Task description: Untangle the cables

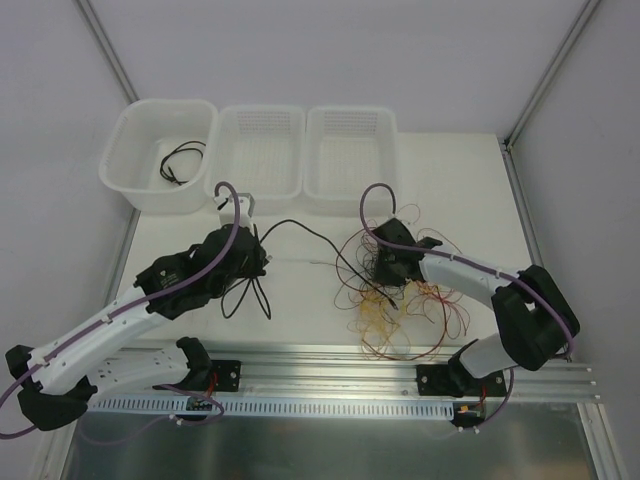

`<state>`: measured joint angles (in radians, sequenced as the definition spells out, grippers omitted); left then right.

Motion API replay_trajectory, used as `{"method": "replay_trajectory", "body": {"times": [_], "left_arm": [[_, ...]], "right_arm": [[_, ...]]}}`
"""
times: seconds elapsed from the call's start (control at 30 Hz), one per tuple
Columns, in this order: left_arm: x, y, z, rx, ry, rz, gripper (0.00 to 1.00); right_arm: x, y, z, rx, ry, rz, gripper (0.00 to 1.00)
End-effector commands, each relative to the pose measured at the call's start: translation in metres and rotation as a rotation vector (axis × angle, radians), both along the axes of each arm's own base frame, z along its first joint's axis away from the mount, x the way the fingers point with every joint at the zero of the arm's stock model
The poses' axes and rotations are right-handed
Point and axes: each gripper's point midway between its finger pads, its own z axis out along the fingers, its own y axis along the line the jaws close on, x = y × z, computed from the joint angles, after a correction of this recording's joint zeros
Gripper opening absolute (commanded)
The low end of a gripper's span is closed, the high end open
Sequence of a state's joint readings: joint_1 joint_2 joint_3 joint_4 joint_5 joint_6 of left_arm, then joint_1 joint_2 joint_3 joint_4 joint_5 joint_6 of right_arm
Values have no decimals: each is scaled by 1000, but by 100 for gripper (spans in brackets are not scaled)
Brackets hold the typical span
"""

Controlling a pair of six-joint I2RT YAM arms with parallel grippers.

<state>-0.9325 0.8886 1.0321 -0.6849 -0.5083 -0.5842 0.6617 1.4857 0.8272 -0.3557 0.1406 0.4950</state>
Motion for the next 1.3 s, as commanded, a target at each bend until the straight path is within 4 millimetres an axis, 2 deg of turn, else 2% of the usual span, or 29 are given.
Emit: {"method": "replay_trajectory", "body": {"times": [0.0,0.03,0.13,0.27,0.33,0.43,0.5,0.6,0.63,0.77,0.8,0.9,0.97,1.0,1.03,1.1,1.17,1.2,1.27], "left_arm": [[6,19,8,6,-49,68,0],[6,23,9,9,-51,78,0],[7,40,22,10,-87,126,0],[12,66,54,81,-172,190,0],[18,81,76,130,-224,254,0],[28,99,95,254,-268,324,0],[34,107,98,328,-269,346,0],[45,104,83,373,-218,350,0],[49,102,69,402,-183,344,0],[56,105,35,421,-83,371,0],[57,109,32,408,-67,388,0],[57,116,44,386,-92,416,0],[60,116,49,431,-96,392,0],[61,108,44,423,-74,349,0],[64,99,36,413,-48,320,0],[64,83,22,364,3,266,0],[61,59,4,286,74,201,0],[60,50,-1,268,86,182,0],[58,34,-9,259,100,143,0]], "right_arm": [[5,-19,8,-22,-54,-30,25],[3,-24,7,-37,-53,-32,13],[-1,-46,4,-78,-50,-59,1],[-17,-81,-4,-117,-28,-104,1],[-22,-93,5,-119,-50,-129,1],[-29,-110,19,-120,-100,-166,0],[-33,-118,27,-105,-110,-197,1],[-32,-107,62,29,-221,-170,1],[-29,-102,87,83,-298,-152,1],[-26,-111,136,78,-437,-133,1],[-30,-116,137,50,-428,-126,0],[-35,-125,141,6,-416,-127,1],[-40,-105,146,113,-410,-47,1],[-38,-92,157,184,-448,-9,1],[-43,-71,165,282,-437,62,2],[-39,-55,175,363,-431,88,7],[-35,-48,176,379,-411,100,11],[-31,-48,170,362,-385,92,22],[-27,-50,161,338,-363,72,36]]}}
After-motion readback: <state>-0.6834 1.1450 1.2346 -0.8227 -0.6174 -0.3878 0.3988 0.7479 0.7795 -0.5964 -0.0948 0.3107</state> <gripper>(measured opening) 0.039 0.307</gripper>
